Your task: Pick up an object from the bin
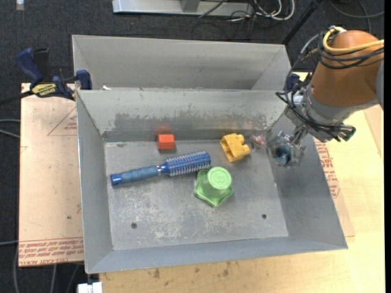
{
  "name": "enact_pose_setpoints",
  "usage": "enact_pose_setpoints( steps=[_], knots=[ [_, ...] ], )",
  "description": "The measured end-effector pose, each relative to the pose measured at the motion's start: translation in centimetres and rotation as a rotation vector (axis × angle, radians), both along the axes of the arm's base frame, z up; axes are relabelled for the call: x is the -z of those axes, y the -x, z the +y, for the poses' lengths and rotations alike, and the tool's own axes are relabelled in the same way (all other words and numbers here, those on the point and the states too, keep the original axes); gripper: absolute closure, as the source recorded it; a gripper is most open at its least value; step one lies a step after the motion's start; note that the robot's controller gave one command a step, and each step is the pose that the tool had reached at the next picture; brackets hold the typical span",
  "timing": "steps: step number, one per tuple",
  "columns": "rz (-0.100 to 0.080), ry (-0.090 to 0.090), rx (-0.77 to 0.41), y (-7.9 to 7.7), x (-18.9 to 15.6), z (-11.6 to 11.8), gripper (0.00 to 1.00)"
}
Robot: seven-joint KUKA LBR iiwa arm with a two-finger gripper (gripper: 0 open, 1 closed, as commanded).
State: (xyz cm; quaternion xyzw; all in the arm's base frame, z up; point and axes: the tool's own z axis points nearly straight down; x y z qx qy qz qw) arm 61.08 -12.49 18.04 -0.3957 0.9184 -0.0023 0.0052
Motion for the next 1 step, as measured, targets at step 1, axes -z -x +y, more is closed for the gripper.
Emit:
enact_pose_setpoints(
  steps=[1],
  knots=[
    [-0.002,0.001,0.008,-2.02,-6.58,-1.1,1.0]
  ],
)
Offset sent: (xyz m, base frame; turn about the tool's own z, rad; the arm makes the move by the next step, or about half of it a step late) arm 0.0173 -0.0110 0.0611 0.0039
